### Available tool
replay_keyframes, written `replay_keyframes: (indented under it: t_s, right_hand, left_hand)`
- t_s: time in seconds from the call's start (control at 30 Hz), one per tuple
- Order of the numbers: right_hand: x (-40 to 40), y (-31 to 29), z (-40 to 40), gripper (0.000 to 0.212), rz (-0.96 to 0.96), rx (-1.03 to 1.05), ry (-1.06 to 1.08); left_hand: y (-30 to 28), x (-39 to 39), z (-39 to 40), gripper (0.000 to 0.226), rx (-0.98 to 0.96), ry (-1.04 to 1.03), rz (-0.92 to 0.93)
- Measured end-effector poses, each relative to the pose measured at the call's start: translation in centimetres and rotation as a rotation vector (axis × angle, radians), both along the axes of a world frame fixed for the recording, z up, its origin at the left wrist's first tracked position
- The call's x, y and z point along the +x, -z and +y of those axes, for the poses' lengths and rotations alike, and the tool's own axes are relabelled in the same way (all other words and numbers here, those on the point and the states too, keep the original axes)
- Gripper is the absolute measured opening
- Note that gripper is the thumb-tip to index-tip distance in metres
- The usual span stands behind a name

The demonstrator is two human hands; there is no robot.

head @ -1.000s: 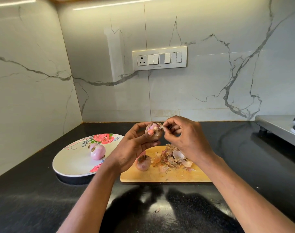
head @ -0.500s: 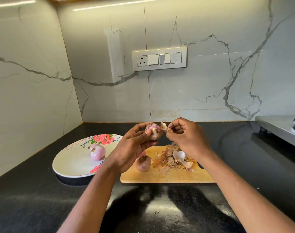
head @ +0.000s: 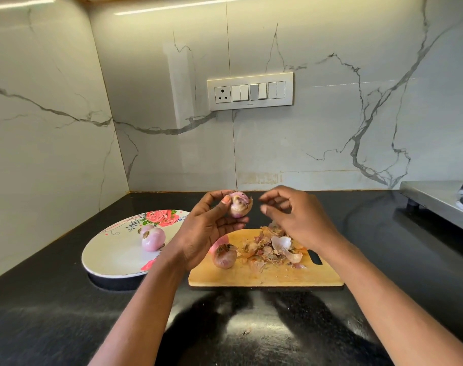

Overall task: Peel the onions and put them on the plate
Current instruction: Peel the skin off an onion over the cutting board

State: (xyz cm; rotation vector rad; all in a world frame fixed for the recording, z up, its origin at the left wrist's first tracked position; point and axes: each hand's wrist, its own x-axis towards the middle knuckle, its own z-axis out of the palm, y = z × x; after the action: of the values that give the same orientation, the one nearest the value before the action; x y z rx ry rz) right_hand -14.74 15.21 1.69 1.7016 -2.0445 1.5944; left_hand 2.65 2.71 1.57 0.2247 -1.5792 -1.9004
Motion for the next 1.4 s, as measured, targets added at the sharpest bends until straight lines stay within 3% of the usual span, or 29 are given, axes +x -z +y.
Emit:
replay_keyframes:
  t_s: [0.1, 0.2, 0.47, 0.8, 0.9, 1.17, 1.4]
  right_hand:
    - [0.9, -0.5, -0.1, 0.020, -0.013, -0.135, -0.072]
    - [1.2, 0.0, -0.7, 0.027, 0.145, -0.182, -0.104]
    - [1.0, 0.1, -0.4, 0.020, 0.277, -0.251, -0.070]
    - [1.7, 0.6, -1.0, 0.014, 0.261, -0.247, -0.019]
    - [1.5, 0.7, -1.1, 0.013, 0.148, -0.240, -0.008]
    - [1.5, 0.0, -0.3, 0.022, 0.037, -0.196, -0.168]
    - [1.3, 0.1, -0.5, 0.014, 0.070, -0.256, -0.129]
  left_hand:
    - [0.2, -0.2, 0.0, 0.040, -0.052, 0.001, -0.031]
    - [0.3, -0.2, 0.1, 0.037, -0.113, 0.020, -0.054]
    - [0.4, -0.2, 0.1, 0.042, -0.235, 0.014, -0.094]
    - [0.9, -0.1, -0.2, 0.043, -0.375, -0.073, -0.146]
    - [0.8, -0.1, -0.1, 0.037, -0.390, -0.064, -0.161]
    - [0.6, -0.1, -0.2, 0.042, -0.296, -0.067, -0.126]
    - [0.5, -0.1, -0.2, 0.042, -0.283, -0.057, -0.109]
